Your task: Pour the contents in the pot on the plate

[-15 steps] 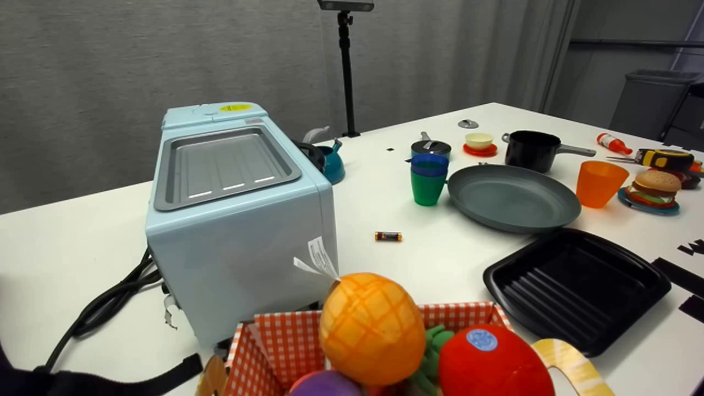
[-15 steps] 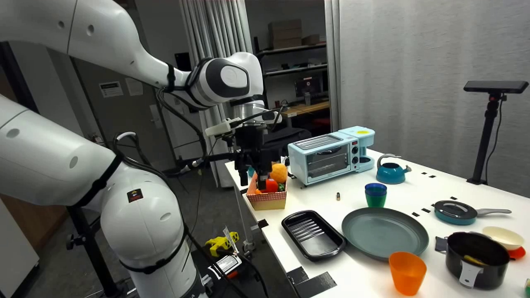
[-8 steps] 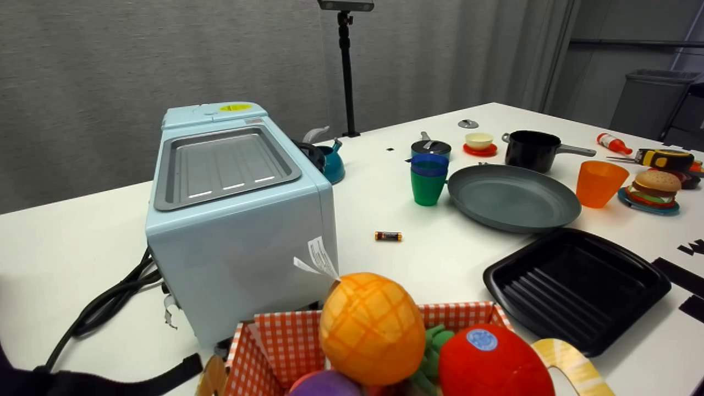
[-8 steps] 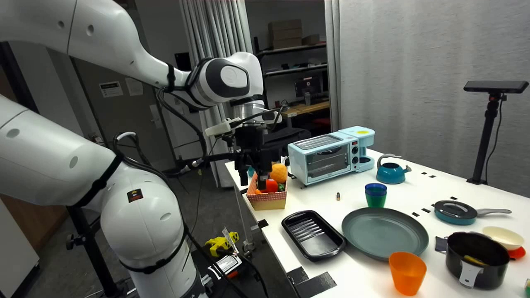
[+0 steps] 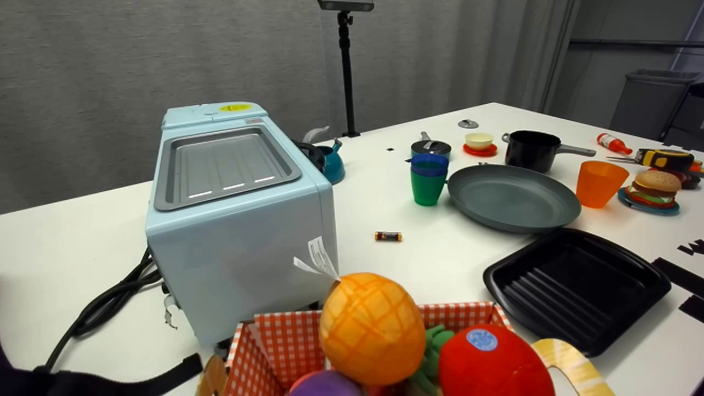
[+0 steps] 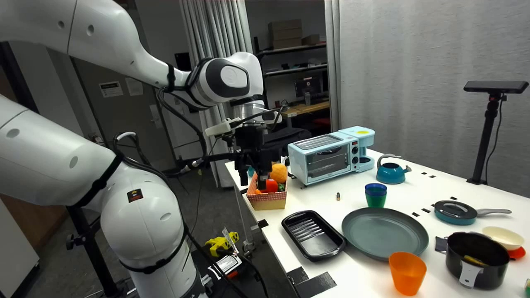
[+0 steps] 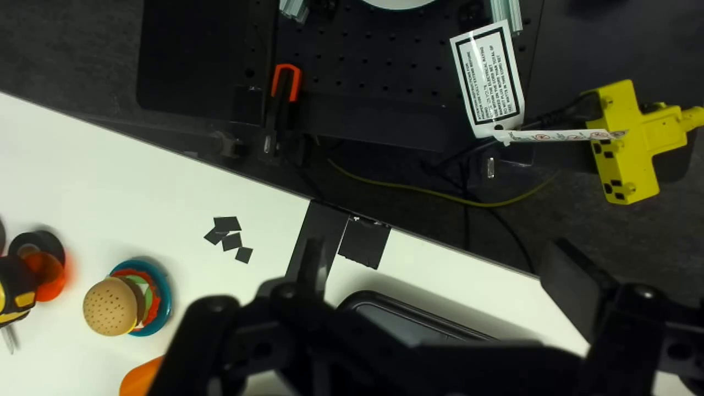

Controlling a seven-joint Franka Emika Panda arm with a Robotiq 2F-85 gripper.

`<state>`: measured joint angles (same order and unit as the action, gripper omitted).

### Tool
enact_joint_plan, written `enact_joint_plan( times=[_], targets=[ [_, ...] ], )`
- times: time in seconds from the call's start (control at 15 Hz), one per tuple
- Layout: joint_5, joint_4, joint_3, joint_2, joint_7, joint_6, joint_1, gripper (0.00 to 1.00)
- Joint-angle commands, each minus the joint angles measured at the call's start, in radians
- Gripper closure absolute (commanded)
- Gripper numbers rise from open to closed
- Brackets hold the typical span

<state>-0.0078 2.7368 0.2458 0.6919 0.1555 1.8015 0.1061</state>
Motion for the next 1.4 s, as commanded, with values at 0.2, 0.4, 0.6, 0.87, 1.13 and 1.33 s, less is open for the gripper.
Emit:
enact_joint_plan(
  times=[0.2, 0.4, 0.6, 0.87, 1.13, 1.33],
  targets=[
    [-0.006, -0.012, -0.037, -0.026, 0.015, 0.011, 0.002, 0.00],
    [-0.014, -0.019, -0.075, -0.048, 0.010, 0.020, -0.026, 0.00],
    [-0.036, -0.033, -0.131, -0.090, -0.001, 0.034, -0.076, 0.00],
    [-0.071, -0.072, -0.225, -0.188, -0.039, 0.067, -0.144, 0.00],
    [-0.090, -0.148, -0.313, -0.324, -0.093, 0.131, -0.200, 0.00],
    [-0.076, -0.225, -0.365, -0.427, -0.156, 0.167, -0.221, 0.00]
  ],
)
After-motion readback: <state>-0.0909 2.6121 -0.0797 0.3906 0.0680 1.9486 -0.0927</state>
